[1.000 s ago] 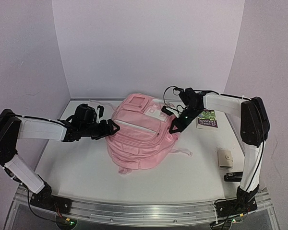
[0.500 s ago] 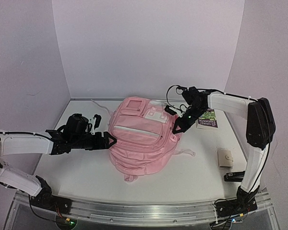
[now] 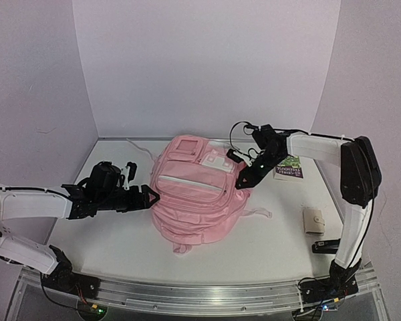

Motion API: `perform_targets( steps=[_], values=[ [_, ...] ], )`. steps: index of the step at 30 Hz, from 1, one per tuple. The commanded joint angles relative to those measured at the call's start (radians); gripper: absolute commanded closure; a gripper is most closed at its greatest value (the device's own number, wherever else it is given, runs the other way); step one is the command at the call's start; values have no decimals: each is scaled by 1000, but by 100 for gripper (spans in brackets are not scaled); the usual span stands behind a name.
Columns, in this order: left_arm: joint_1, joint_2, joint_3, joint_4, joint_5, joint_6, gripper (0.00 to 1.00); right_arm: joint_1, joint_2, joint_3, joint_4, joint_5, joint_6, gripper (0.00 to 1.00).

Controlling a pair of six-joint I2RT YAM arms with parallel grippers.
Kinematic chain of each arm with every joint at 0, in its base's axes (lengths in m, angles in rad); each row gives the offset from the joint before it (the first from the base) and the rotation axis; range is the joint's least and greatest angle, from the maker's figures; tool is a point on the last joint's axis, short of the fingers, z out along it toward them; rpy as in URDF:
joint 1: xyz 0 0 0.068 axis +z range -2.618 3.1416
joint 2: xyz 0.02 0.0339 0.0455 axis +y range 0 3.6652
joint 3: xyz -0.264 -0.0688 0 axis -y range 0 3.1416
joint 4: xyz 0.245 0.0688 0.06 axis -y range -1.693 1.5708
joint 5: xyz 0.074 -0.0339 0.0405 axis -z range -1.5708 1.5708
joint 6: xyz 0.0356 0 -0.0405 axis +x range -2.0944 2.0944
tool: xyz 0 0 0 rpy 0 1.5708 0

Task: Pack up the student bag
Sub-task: Unzip the student bag at the center of the board.

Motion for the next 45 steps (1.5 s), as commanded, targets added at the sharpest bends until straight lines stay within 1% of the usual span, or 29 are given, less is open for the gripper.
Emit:
perform_targets(
  steps=[1, 5, 11, 12, 15, 17, 18, 21, 25, 27, 29, 31, 33, 36, 39, 41, 45],
  values=[
    [-2, -1, -15, 76, 37, -14, 16, 5, -30, -65, 109, 13, -28, 68],
    [-2, 15, -16, 93, 64, -15, 16, 6, -58, -122, 171, 29, -50, 67],
    [-20, 12, -45, 150, 87, -18, 16, 4, -32, -149, 220, 39, -73, 69],
    [-26, 3, -52, 162, 86, -21, 15, 4, -30, -149, 220, 35, -72, 72],
    [-47, -31, -72, 168, 70, -15, 11, 4, -44, -151, 219, 24, -64, 86],
    [-81, -57, -85, 174, 46, 2, 9, 4, -76, -151, 216, 19, -49, 97],
    [-103, -64, -89, 174, 29, 16, 8, 4, -95, -152, 213, 18, -41, 100],
    [-163, -57, -84, 166, -11, 69, 8, 4, -147, -152, 195, 14, -20, 100],
    [-262, -2, -45, 155, -72, 172, 7, 5, -176, -132, 127, -8, 4, 100],
    [-317, 52, 5, 108, -118, 247, 8, 7, -163, -108, 70, -13, 6, 100],
    [-370, 116, 91, 37, -211, 335, 8, 8, -140, -84, 26, -10, 9, 100],
    [-425, 179, 161, -20, -277, 439, 9, 9, -114, -67, 7, -5, 9, 100],
    [-465, 239, 231, -39, -325, 512, 10, 9, -94, -57, -1, -5, 10, 100],
    [-499, 321, 310, -47, -351, 596, 12, 9, -76, -42, -7, -19, 25, 100],
    [-539, 420, 404, -92, -414, 681, 13, 10, -72, -33, -25, -32, 26, 100],
    [-559, 470, 449, -95, -438, 723, 14, 12, -70, -30, -39, -28, 19, 100],
    [-564, 462, 442, -66, -463, 721, 15, 13, -69, -35, -61, -25, 5, 100]
  ],
)
